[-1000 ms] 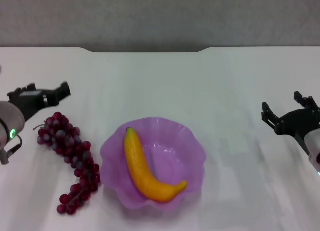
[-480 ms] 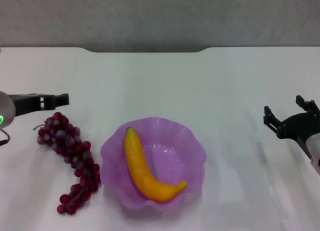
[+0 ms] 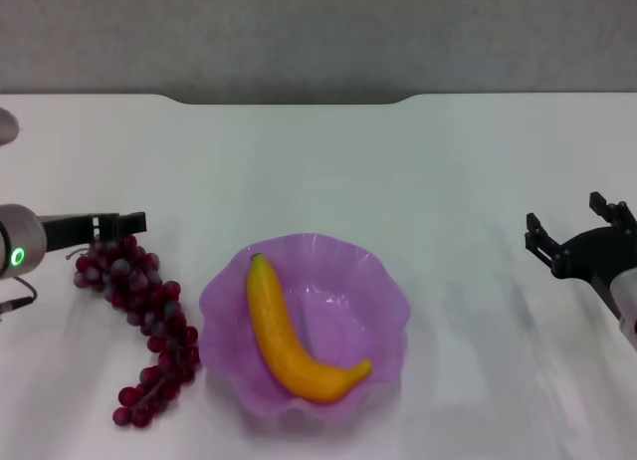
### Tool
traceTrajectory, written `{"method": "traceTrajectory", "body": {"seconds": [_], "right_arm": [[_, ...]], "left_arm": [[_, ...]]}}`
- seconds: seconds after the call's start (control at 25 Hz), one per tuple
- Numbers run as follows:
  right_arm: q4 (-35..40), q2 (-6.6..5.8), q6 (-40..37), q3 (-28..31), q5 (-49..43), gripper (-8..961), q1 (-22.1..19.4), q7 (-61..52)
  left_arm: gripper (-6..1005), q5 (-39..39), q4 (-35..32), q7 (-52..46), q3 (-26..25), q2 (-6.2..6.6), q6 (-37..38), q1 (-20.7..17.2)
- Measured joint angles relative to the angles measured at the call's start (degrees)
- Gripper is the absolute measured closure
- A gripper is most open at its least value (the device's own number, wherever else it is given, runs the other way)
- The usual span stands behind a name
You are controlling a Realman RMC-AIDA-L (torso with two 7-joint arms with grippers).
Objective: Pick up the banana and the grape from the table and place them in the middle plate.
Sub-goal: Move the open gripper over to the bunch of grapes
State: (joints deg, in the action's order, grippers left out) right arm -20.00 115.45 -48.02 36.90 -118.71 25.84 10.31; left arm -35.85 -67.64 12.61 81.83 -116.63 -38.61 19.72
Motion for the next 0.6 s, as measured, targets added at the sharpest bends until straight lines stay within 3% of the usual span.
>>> {"method": "traceTrajectory", "body": {"seconds": [0.6], "right_arm": [[0.0,0.0,-0.6,0.0,0.2,76,-0.1,-0.1]], "left_arm": [[114,-4.9,10.2,2.7,0.7,-0.26,11.3,1.0]]}}
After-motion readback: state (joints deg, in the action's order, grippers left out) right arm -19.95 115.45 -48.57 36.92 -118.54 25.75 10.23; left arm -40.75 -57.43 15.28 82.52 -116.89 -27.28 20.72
